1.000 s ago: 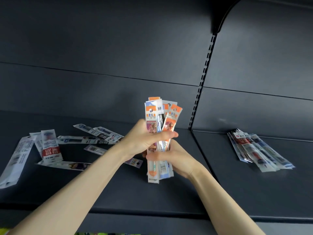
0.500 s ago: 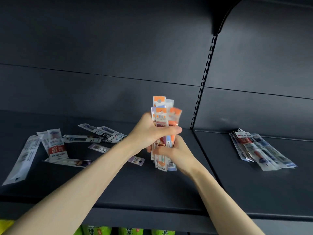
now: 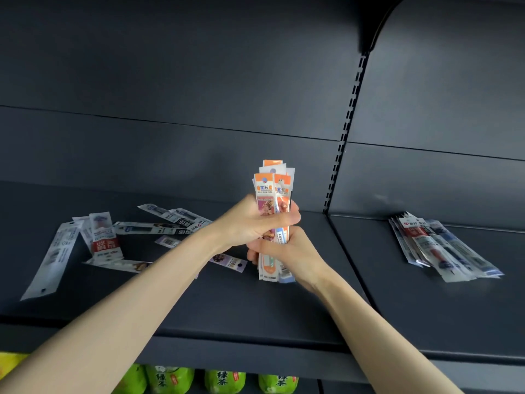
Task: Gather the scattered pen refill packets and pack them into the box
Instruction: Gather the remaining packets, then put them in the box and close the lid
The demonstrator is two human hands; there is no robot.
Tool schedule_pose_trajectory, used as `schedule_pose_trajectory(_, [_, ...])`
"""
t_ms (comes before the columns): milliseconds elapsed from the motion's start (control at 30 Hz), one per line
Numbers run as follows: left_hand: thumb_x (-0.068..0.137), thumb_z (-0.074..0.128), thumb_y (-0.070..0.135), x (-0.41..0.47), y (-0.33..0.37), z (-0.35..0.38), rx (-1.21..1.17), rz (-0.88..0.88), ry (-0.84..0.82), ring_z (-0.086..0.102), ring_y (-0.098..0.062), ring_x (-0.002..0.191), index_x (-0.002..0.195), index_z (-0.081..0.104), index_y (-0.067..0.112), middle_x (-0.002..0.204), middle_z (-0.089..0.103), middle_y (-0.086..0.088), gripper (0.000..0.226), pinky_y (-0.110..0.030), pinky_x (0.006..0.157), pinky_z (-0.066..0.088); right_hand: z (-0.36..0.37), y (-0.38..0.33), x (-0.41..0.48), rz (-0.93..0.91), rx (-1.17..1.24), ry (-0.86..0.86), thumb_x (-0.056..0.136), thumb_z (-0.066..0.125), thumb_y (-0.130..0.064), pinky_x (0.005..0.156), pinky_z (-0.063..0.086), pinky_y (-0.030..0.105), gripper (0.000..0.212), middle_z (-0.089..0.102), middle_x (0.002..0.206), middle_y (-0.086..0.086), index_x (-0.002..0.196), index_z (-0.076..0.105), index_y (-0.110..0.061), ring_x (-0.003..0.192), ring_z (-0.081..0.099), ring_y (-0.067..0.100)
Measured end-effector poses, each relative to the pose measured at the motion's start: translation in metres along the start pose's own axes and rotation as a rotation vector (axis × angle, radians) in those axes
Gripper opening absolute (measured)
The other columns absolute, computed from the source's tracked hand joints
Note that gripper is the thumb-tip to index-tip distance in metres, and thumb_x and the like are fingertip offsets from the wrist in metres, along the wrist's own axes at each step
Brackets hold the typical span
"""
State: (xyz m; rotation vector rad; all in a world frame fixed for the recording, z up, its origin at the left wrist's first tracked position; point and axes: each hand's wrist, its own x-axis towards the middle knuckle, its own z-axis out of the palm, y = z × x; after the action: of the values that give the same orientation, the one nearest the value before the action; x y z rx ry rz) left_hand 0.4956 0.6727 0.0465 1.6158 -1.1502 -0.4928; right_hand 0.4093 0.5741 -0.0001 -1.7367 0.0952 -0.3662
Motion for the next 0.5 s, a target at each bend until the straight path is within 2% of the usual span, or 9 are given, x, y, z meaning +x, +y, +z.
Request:
schedule_pose_trajectory(100, [0.086,0.064,0.031,-0.009,-0.005,-0.020,-0.003,0.003,0.026,0.067,-0.002,0.098,0.108,0.064,0.021,0.105,0.072,0.007,0.024,-0.017,0.085,0.052,0.004,-0.002,0.003,0.011,0.067,0.018,0.087,0.066,-0.011,0.067,0.054,0.029,0.009,0.068,0.065,0.007,0.080,0.065,-0.005,0.063,0.066,0.020])
schedule_pose_trajectory(167, [0.083,0.064,0.033,-0.018,-0.014,-0.043,0.066,-0.004,0.105,0.065,0.003,0.098,0.107,0.065,0.020,0.104,0.071,0.011,0.028,-0.017,0.088,0.051,0.007,-0.004,0.008,0.015,0.080,0.033,0.088,0.066,-0.013,0.068,0.054,0.030,0.012,0.065,0.062,0.007,0.080,0.063,-0.004,0.059,0.062,0.020])
schedule_pose_trajectory(300, [0.082,0.068,0.029,-0.039,-0.045,-0.103,0.296,-0.097,0.193,0.066,-0.004,0.092,0.096,0.067,0.024,0.098,0.071,0.007,0.014,-0.023,0.090,0.048,0.021,-0.010,0.028,0.036,0.069,0.064,0.086,0.068,-0.020,0.060,0.050,0.029,0.034,0.053,0.049,0.004,0.059,0.052,-0.008,0.048,0.049,0.021])
schedule_pose_trajectory(433, [0.077,0.074,0.030,-0.048,-0.080,-0.160,0.569,-0.180,0.142,0.062,-0.002,0.096,0.094,0.066,0.026,0.098,0.069,0.011,0.019,-0.035,0.096,0.048,0.042,-0.013,0.053,0.068,0.055,0.073,0.087,0.067,-0.023,0.061,0.049,0.033,0.039,0.047,0.046,0.002,0.056,0.046,-0.011,0.043,0.043,0.016])
schedule_pose_trajectory(500, [0.070,0.075,0.048,-0.050,-0.092,-0.183,0.692,-0.204,0.072,0.057,0.004,0.099,0.092,0.062,0.035,0.102,0.065,0.017,0.029,-0.033,0.098,0.046,0.055,-0.012,0.068,0.086,0.050,0.085,0.088,0.066,-0.022,0.057,0.047,0.032,0.034,0.044,0.046,0.000,0.063,0.046,-0.011,0.042,0.040,0.014])
